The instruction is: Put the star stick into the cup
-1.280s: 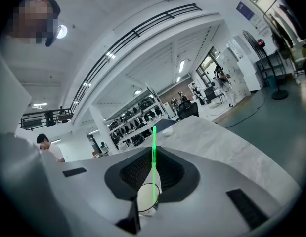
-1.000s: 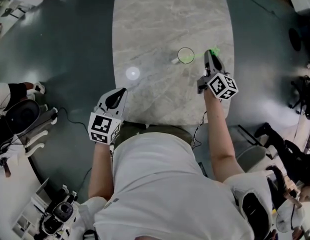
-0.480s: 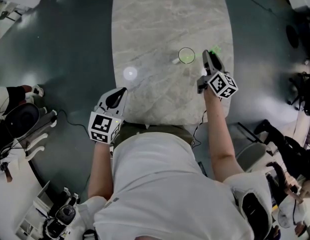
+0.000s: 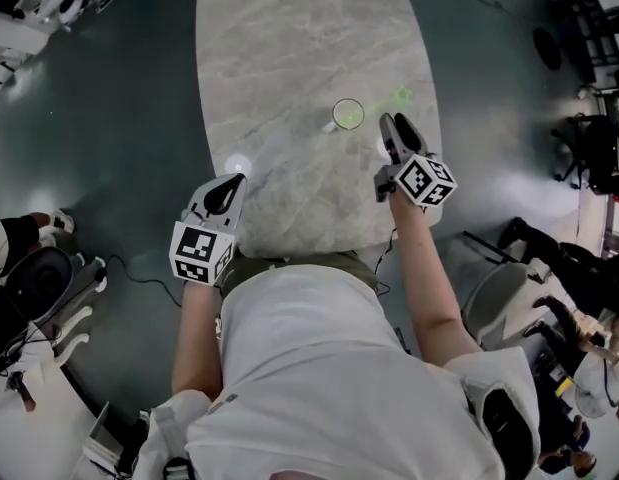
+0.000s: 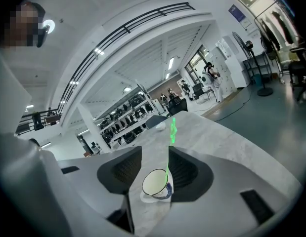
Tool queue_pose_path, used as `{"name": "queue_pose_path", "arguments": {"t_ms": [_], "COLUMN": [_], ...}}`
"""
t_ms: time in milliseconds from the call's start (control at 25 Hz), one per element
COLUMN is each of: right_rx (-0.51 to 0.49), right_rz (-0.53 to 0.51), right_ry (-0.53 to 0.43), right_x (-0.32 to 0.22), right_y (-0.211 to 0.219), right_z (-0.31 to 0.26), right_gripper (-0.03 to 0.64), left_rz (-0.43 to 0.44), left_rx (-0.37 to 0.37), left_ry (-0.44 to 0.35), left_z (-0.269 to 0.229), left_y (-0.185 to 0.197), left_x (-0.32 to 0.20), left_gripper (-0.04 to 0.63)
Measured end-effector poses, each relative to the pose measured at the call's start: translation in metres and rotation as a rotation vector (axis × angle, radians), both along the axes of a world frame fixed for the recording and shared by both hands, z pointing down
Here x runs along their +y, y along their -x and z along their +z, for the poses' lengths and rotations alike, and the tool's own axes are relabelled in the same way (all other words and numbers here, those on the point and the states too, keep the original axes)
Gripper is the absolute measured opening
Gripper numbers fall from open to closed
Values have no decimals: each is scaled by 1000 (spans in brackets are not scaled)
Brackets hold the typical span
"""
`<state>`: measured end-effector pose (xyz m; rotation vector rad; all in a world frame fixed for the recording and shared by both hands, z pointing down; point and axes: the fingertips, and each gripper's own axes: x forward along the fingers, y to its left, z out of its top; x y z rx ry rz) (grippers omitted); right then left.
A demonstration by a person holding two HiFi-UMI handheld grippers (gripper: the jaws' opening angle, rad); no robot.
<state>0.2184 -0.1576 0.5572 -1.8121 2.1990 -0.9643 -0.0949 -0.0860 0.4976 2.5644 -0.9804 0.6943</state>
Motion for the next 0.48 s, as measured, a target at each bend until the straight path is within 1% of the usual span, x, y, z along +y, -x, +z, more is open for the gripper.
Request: {"name": "queue_pose_path", "arguments": {"t_ms": [80, 240, 480], "right_rx": [13, 45, 107], "right_rz": [-5, -14, -24], "right_ry": [-3, -19, -76], "right_x": [9, 29, 55], "right_y": [4, 11, 27], "right_z": [-9, -30, -71], "right_gripper": [154, 114, 65], "left_rz": [23, 64, 144], "left_rx": [15, 62, 113], "left_ry": [-11, -21, -42], "left_z": [-3, -11, -26], "left_y": [-3, -9, -22], "left_x": [-6, -17, -30], "left_gripper": [2, 2, 2]}}
